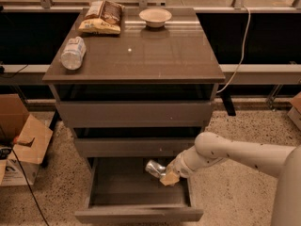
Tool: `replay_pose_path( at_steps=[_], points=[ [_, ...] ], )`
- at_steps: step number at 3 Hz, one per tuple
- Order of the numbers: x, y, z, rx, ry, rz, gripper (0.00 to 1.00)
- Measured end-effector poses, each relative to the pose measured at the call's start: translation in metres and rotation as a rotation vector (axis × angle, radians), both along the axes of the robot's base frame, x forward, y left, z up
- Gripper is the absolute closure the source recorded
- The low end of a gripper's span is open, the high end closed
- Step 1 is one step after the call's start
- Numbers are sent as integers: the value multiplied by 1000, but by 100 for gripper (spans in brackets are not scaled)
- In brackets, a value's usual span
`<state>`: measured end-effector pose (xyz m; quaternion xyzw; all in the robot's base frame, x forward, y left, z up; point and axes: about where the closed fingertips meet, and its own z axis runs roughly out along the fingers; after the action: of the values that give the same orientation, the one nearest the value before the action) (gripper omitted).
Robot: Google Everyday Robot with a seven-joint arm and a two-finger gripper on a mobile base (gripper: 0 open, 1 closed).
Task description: Place redbull can into bottom drawer
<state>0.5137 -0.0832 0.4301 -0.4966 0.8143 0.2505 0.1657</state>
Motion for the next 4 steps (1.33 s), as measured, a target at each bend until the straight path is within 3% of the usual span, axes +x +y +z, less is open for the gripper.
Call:
replay_pose_path(
  at_steps=[2, 4],
  points=[
    [16, 4, -57, 13, -16, -4, 100],
    [39, -11, -129, -3, -93, -84, 100]
  ],
)
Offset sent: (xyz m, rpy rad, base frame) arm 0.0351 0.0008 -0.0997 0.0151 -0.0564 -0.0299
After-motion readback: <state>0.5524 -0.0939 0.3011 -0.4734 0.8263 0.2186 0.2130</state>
